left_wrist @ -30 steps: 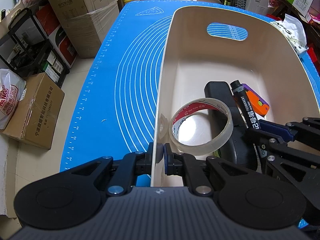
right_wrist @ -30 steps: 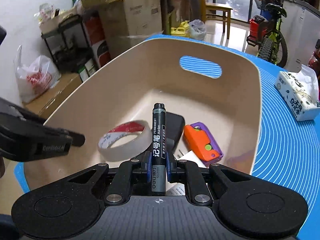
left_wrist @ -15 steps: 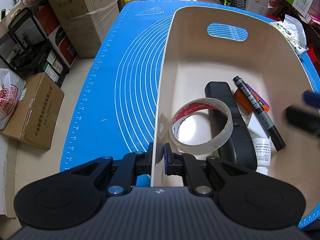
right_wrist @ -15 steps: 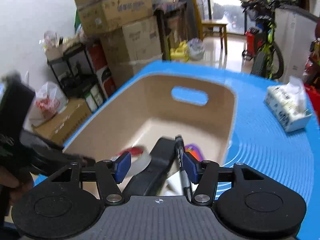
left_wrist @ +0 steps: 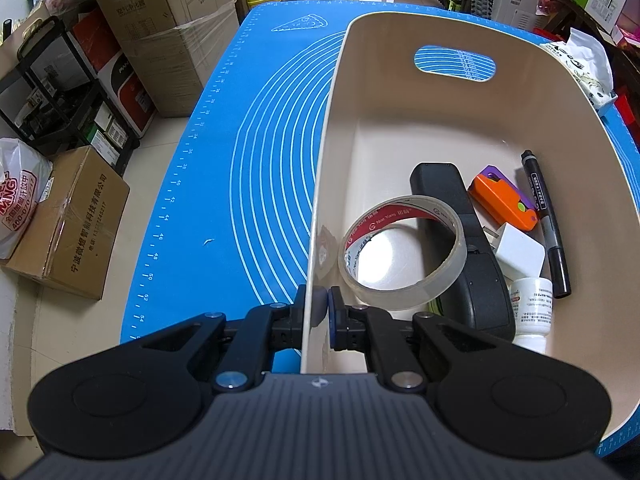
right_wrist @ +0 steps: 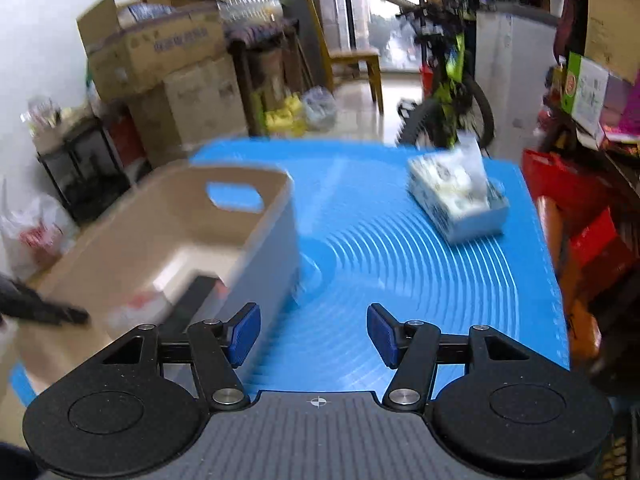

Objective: Organize rigid objects
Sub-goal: 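Move the right gripper to the metal key ring and grasp it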

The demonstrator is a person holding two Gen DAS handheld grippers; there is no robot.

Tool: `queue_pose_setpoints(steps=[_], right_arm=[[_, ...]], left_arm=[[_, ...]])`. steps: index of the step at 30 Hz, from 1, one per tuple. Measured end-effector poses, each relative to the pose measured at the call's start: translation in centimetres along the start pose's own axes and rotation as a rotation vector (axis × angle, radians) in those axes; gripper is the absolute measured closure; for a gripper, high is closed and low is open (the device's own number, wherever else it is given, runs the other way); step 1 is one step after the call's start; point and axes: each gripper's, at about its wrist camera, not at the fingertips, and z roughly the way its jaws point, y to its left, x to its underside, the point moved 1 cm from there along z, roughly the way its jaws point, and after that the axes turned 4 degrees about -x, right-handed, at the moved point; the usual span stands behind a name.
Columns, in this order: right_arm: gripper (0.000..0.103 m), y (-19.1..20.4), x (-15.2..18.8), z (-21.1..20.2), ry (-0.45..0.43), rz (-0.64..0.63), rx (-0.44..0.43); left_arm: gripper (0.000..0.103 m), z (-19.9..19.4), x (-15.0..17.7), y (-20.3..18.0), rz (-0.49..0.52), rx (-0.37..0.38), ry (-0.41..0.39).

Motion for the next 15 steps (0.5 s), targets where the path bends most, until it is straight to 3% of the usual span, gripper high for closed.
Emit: queue_pose_setpoints(steps=[7,15], right_arm=[[0.036,-1.3,3.7,3.3,0.125,-0.121,-0.056],[0.041,-1.4,4.8,5.9,0.143,-0.225,-0.141]], left_arm=[[0.092,0.0,0.0,-0.1,0.003,-0.005,-0.001],[0.092,0.0,0.0,-0.1,0.005,-0.006,-0.002]])
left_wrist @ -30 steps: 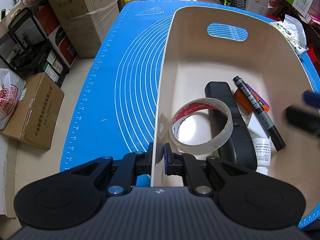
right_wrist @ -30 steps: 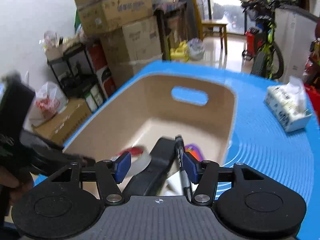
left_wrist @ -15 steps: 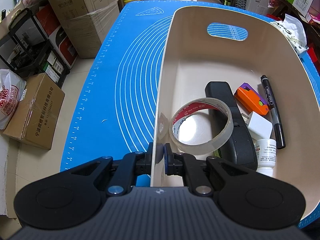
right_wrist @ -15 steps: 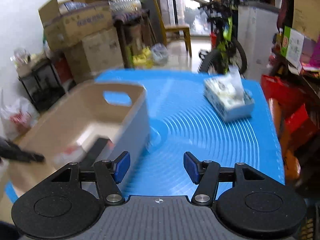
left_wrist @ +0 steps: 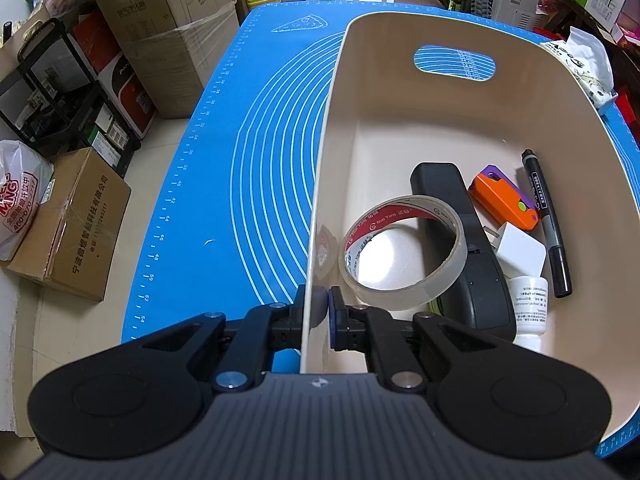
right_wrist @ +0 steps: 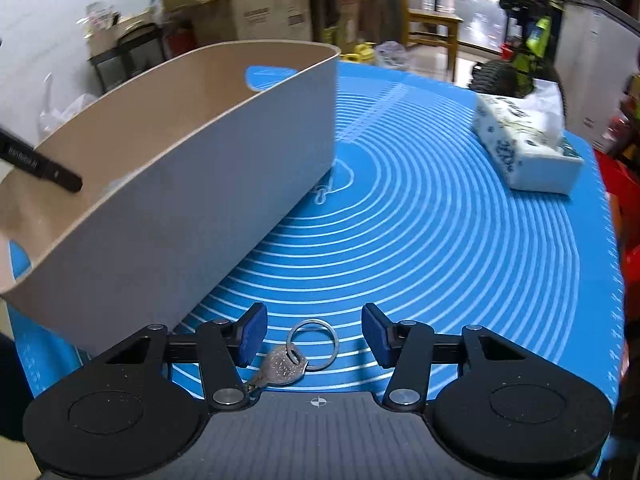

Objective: Organize rigid objects
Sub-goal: 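Move the right gripper to the metal key ring and grasp it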

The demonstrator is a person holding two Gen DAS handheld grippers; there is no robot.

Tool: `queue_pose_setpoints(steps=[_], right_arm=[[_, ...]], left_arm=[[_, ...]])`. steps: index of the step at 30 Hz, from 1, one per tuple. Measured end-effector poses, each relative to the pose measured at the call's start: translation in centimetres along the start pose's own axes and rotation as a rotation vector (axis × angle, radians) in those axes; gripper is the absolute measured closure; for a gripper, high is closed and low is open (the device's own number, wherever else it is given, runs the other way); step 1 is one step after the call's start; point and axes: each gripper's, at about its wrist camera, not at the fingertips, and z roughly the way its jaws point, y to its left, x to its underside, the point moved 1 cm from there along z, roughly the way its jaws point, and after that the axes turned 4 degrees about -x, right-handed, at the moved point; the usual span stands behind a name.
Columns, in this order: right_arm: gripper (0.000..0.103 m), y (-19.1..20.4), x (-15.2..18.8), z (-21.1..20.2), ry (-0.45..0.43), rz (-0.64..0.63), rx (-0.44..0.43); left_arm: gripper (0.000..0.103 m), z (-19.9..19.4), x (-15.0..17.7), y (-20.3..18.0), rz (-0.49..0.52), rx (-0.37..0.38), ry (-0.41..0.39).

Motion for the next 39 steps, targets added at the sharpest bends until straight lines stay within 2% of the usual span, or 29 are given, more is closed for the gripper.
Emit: queue_pose_setpoints(steps=[8,10,11,12,16,23,39], right_arm=[[0.046,-0.5,0.7,1.6,0.008,-0.068,-0.024],[0.049,-0.4,0.9,1.5,0.006,-0.078,-0.013],[0.053,-0.3,1.0,1.5,0.007,-0.086,-0.008],[0.065,-0.2,1.0,1.4,0.01,-0.09,-0.014],[0.065,0.7,1.1,0.9,0.026,-0.136,-0.003],[0.065,2.1,1.6,-0.1,0.027,-0.208,0.088],[0.065,3.2,0.5,-2.3,-0.112,-0.223,0.128]], left_arm=[[0.092,0.0,0.0,0.0,0.0,-0.003,0.001],[0.092,0.0,0.0,0.0,0.001,-0.006,0.001],[0.092,0.0,0.0,0.0,0.001,-0.008,0.001],[0.092,0.0,-0.1,-0.1,0.0,-0.008,0.0],[0.092,0.0,-0.1,-0.1,0.0,-0.007,0.0],[0.092,0.0,-0.1,-0.2,0.001,-0.008,0.0],[0.092,0.1,-0.1,-0.2,0.001,-0.008,0.001]])
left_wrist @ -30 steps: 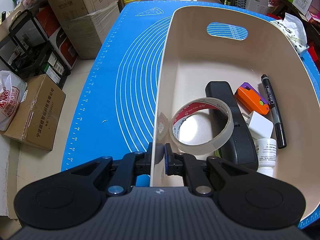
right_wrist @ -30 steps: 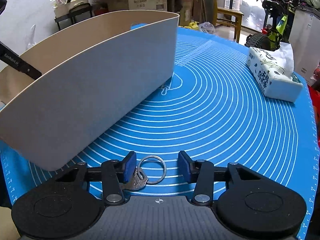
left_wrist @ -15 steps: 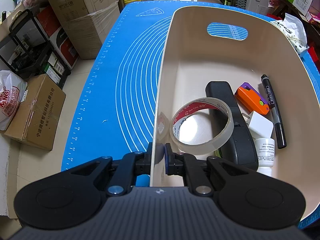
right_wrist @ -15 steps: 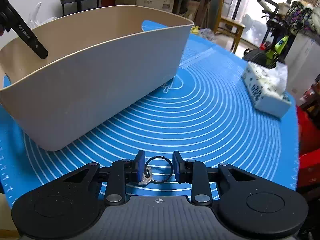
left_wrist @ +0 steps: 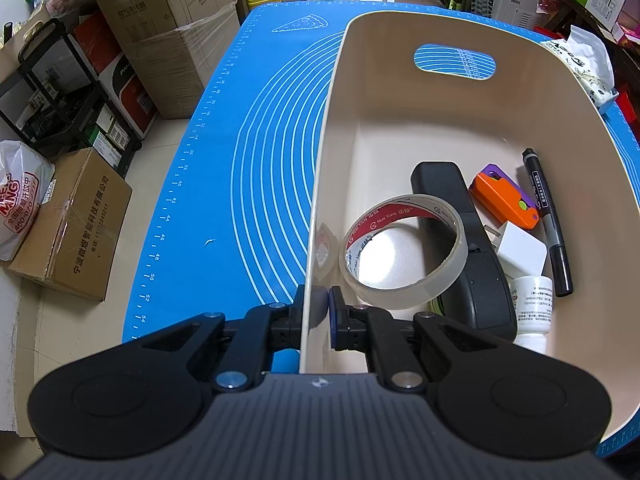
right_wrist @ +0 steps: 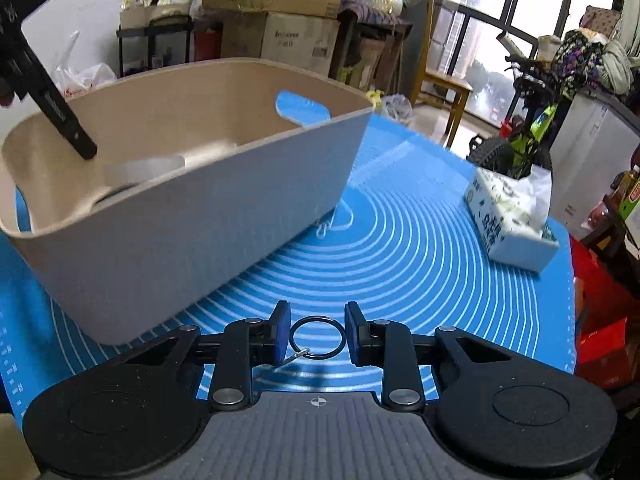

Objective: Organize rigid objects
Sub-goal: 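Move the right gripper to the metal key ring and grasp it, then carry the key ring into the beige bin and release it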

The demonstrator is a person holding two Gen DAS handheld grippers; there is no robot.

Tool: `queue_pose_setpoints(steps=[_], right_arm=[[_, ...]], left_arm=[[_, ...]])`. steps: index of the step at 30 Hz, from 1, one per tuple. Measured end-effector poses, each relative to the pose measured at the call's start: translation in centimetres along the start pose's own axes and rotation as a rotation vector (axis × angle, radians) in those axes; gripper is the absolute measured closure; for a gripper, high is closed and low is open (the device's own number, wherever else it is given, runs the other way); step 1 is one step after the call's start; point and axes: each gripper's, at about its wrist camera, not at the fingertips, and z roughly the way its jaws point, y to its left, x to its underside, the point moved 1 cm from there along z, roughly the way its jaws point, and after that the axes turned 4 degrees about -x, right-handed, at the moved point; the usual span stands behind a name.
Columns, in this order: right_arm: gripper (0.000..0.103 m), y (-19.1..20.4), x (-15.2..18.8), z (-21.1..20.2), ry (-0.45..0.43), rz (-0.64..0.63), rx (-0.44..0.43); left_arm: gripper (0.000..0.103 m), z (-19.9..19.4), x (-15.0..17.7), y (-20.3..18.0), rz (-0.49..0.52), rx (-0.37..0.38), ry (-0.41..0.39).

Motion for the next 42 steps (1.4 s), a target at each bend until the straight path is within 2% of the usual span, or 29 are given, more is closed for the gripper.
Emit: queue_pose_setpoints(steps=[8,15,20,25,33,42], right_arm=[[0.065,-0.3,-1.9,-2.1,-0.1,0.002,0.033],[0.065,-0.3,-5.4,-4.7,-0.199,-0.037,0.062],[0.065,0.3,-8.9,-5.9,-0.268,-0.059,0.04],[0.065,1.8,-11.7,-5.3,-0.295,-0.073,0.006],[0.065,4.5,-13.2,-1.0,-0.225,-0.004,-0.051],[0.065,6.7,-11.7,3.8,-0.033,0.074,-0.075]], left_arm=[[0.092,0.0,0.0,0.0,0.0,0.0,0.001],[0.092,0.0,0.0,0.0,-0.002,0.001,0.002],[0.092,0.0,0.0,-0.1,-0.003,0.001,0.004],[0.092,0.0,0.0,-0.1,-0.004,0.003,0.004],[0.092,0.0,0.0,-0.1,-0.003,0.003,0.005],[0.092,0.1,0.0,-0.2,-0.002,0.001,0.005]])
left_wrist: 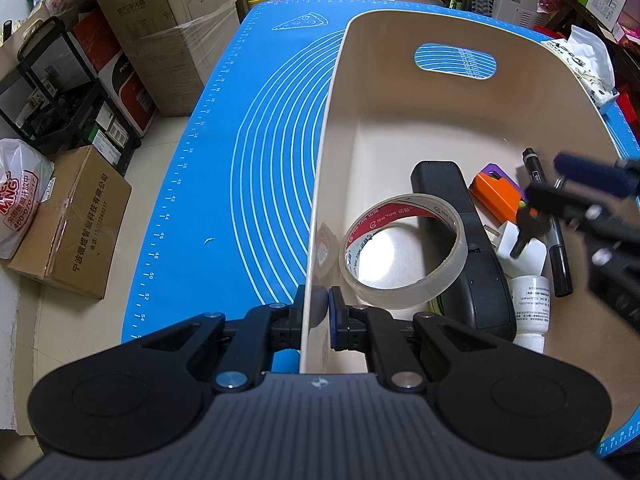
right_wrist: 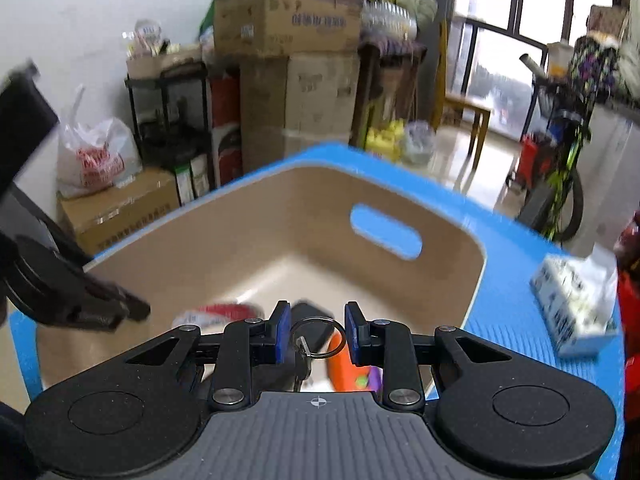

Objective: Organize rigid objects
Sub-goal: 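Carry the key ring into the beige bin and release it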

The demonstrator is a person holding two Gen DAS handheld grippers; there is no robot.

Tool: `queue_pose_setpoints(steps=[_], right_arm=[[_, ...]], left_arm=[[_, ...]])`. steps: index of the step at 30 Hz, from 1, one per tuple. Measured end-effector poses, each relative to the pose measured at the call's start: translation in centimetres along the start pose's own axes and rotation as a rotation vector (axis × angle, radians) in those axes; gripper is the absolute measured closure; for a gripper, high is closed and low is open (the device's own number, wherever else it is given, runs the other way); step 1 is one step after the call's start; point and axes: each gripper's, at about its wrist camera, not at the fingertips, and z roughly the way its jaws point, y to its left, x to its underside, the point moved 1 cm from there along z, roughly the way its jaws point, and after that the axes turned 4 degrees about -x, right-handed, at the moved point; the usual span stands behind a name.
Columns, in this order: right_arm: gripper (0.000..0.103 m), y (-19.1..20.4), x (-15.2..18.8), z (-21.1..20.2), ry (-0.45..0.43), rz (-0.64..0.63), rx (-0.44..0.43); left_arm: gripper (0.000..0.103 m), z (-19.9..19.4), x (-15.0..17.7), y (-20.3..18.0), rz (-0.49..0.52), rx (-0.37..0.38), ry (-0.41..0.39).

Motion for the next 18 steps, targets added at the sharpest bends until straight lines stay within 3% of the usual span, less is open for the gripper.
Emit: queue_pose_setpoints(steps=[4,9,12,16,17,18], right_arm=[[0.065,0.2,0.9,1.0,0.076,0.017,0.01],[0.061,0.2,0.8,0.6,0.083,0.079,0.001],[0.043,-0.4,0.5,-0.6,0.044,0.134,0.014],[0.035,-1.0,0.5,-2.8,0.002,0.192,0.021],[0.032,-1.2,0.5,-3.5,-0.008,0.209,0.026],[0.028,-1.3,0.6,-4.1,-0.022,0.225,0.029]], left_arm=[[0.092,0.0,0.0,0.0,0.0,0.0,-0.001],[0.092,0.0,0.0,0.1,-0.001,0.001,-0.002],[0.091,-0.3,0.1,0.2,-0.002,0.0,-0.013],[0.089,-1.3,0.4,0.4,-0.006,0.004,-0.044],[0.084,-1.6,0.5,0.4,-0.007,0.006,-0.051],[0.064,-2.0,0.6,0.4,-0.007,0.007,-0.063]])
